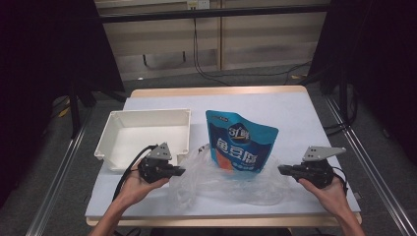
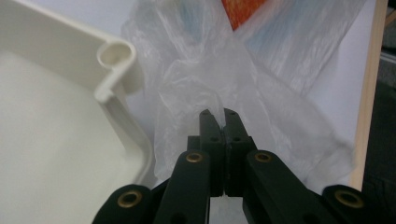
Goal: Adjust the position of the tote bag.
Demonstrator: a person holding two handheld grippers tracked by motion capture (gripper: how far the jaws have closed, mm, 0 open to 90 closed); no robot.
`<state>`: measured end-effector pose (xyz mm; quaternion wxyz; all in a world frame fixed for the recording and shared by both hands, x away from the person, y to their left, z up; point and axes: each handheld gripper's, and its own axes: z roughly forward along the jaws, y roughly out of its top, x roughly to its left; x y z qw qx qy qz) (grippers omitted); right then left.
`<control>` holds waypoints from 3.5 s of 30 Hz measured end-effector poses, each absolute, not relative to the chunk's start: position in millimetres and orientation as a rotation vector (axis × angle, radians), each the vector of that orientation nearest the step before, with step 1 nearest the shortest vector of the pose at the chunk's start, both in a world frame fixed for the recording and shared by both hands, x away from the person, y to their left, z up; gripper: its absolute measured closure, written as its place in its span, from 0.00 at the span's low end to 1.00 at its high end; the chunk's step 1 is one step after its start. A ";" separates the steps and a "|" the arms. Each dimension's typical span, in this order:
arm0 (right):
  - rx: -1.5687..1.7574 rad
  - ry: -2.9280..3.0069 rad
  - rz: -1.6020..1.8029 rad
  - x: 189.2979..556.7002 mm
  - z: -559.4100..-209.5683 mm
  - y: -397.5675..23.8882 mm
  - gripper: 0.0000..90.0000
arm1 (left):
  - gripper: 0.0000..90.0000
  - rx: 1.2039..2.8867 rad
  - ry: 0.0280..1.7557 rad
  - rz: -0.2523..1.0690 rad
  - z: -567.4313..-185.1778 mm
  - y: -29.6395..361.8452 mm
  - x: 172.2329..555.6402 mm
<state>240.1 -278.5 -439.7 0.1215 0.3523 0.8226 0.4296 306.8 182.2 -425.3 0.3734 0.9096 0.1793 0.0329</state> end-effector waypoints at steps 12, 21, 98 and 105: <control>1.054 2.421 1.079 244.9 -457.1 -280.2 1.00 | 1.00 2.433 0.494 0.044 -453.0 182.4 299.9; 1.091 2.446 0.957 257.6 -475.4 -278.9 1.00 | 1.00 2.455 0.507 -0.010 -459.1 186.6 295.5; 0.994 2.520 0.873 240.9 -471.7 -265.8 1.00 | 0.82 2.442 0.519 0.106 -467.0 147.5 318.1; 1.012 2.498 0.853 237.2 -471.5 -269.1 1.00 | 1.00 2.439 0.512 0.088 -467.2 156.9 318.7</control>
